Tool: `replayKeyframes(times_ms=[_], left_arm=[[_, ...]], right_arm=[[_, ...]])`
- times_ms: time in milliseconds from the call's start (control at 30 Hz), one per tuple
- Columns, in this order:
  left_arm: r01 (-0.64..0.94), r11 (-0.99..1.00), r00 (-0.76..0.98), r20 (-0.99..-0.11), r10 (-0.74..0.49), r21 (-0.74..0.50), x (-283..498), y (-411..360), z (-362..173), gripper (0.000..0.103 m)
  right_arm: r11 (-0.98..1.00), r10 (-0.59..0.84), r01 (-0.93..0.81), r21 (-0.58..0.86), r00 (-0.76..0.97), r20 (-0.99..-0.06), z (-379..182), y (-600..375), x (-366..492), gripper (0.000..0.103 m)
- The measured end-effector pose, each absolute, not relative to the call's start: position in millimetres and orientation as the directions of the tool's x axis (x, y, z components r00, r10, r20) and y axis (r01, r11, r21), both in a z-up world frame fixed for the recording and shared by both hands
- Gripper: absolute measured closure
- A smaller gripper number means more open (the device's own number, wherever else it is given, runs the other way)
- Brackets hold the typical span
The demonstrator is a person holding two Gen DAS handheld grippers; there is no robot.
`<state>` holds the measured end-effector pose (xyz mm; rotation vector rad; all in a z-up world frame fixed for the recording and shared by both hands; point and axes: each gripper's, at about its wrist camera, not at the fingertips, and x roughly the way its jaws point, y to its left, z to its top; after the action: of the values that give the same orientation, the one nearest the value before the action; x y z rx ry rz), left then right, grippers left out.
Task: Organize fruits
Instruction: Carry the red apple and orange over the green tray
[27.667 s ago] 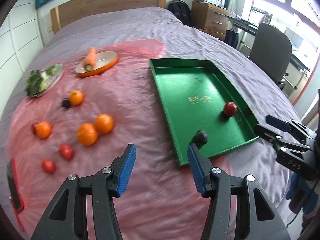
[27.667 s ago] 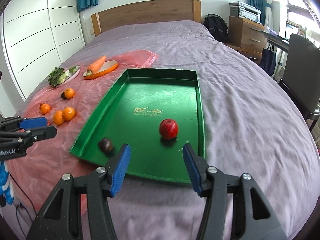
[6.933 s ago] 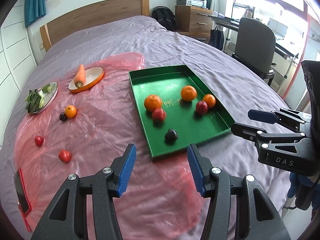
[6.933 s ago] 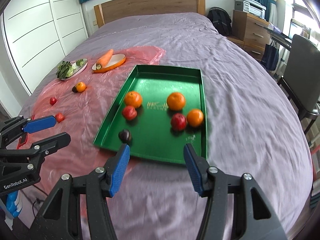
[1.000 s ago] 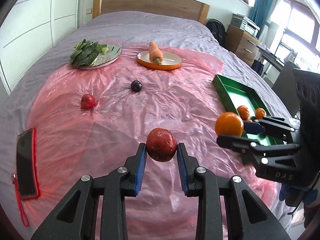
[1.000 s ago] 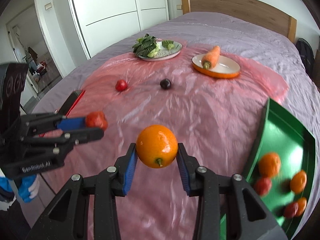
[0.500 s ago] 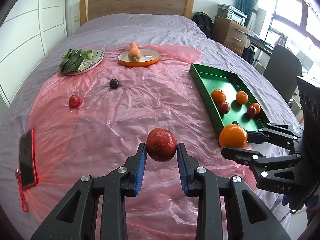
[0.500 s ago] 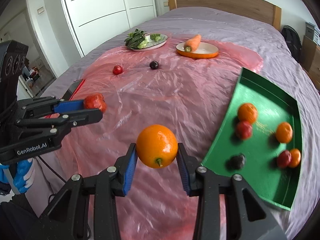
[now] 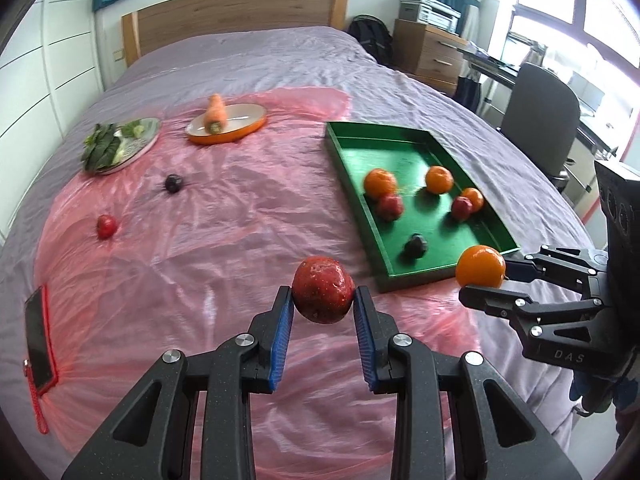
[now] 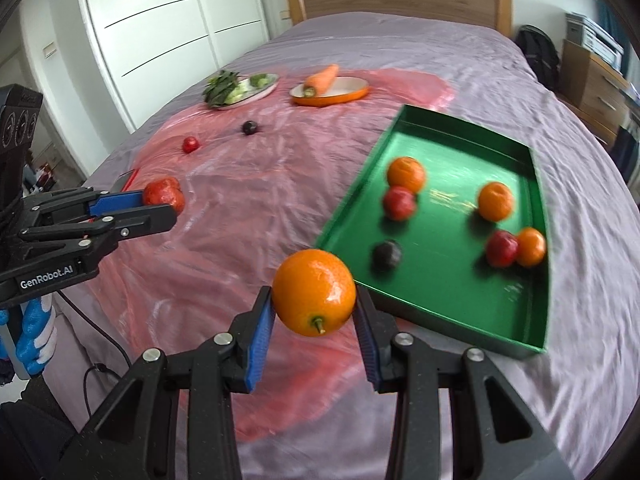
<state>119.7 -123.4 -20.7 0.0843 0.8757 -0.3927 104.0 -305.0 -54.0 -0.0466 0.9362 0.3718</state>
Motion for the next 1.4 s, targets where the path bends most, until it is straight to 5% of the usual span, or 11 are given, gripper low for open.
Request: replayKeyframes(times_ms=[733, 1400], left_arm=[[0.546, 0.835, 0.493, -0.781, -0.384, -0.066, 189.2, -277.3, -45.3, 0.077], [0.607, 0.794, 0.456, -0.831, -0.319, 0.028, 214.4, -327.2, -97.4, 0.077]], right_arm=[[0.979, 0.196, -0.164, 0.122, 0.583, -0.789, -94.3, -415.7, 149.6, 0.037], [0.971, 0.176, -0.236, 0.042, 0.584, -0.792, -120.2, -423.4, 160.2, 0.036]])
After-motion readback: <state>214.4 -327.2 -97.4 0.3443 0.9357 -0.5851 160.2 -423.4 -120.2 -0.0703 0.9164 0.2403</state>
